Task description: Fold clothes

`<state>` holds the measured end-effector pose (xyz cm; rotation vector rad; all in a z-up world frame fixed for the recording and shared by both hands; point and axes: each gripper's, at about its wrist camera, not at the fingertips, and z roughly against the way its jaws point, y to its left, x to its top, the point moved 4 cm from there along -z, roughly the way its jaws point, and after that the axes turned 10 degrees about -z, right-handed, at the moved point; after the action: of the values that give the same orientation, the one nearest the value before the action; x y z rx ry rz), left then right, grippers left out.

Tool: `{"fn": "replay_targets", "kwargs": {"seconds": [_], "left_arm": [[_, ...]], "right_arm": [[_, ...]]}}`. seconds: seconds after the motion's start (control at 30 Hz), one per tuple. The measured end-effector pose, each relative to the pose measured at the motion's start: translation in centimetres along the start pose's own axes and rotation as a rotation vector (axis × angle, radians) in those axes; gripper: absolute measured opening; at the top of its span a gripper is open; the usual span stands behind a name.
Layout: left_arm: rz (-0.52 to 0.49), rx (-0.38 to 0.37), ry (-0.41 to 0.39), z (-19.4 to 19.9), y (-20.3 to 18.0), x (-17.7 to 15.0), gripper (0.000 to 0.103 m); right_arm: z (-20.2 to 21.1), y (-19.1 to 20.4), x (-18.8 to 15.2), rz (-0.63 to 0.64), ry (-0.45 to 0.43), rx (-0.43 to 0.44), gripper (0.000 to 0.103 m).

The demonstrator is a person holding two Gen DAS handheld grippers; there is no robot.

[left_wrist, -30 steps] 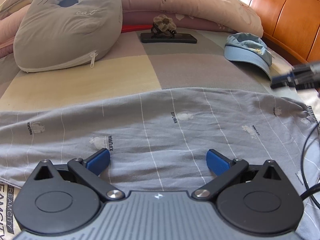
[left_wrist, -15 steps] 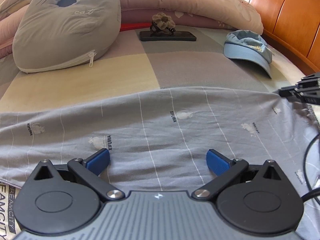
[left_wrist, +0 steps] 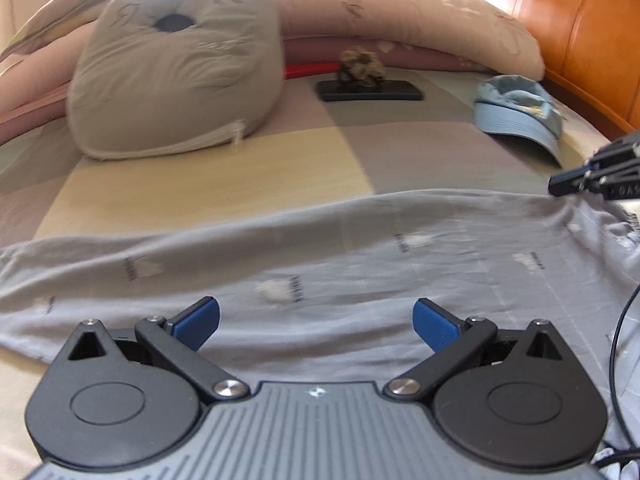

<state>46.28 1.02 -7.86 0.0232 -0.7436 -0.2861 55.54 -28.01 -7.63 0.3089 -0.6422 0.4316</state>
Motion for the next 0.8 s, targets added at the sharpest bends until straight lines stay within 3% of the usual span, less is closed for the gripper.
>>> {"fn": "replay_targets", "kwargs": {"seconds": [0.1, 0.23, 0.3, 0.43, 0.53, 0.67, 0.8], "left_arm": [[0.041, 0.026, 0.005, 0.7, 1.7, -1.1, 0.102], [0.103, 0.051, 0.022, 1.4, 3.9, -2.8, 0.102], [0.129, 0.055, 0.026, 1.6, 4.6, -3.6, 0.102], [0.158, 0.047, 0.039, 1.4, 5.3, -4.6, 0.102], [0.16, 0.042, 0.047, 1.3, 5.4, -5.0, 0.102], [0.151, 0.039, 0.048, 1.2, 5.3, -5.1, 0.102], [0.135, 0.046, 0.055, 1.0, 4.9, -4.9, 0.102]], "right_arm": [[-2.7, 0.3, 0.2, -0.044, 0.057, 0.012, 0.008], [-2.2, -1.3, 2.2, -0.156, -0.022, -0.094, 0.014], [-1.3, -1.3, 2.6, -0.167, -0.037, -0.082, 0.014], [-0.7, 0.0, 1.5, -0.064, -0.014, -0.128, 0.025], [-1.3, 0.4, -0.6, -0.004, 0.055, -0.171, 0.025], [-0.1, 1.8, -2.2, 0.082, 0.067, -0.167, 0.026], [0.7, 0.6, -1.6, 0.087, 0.025, -0.19, 0.035]]}}
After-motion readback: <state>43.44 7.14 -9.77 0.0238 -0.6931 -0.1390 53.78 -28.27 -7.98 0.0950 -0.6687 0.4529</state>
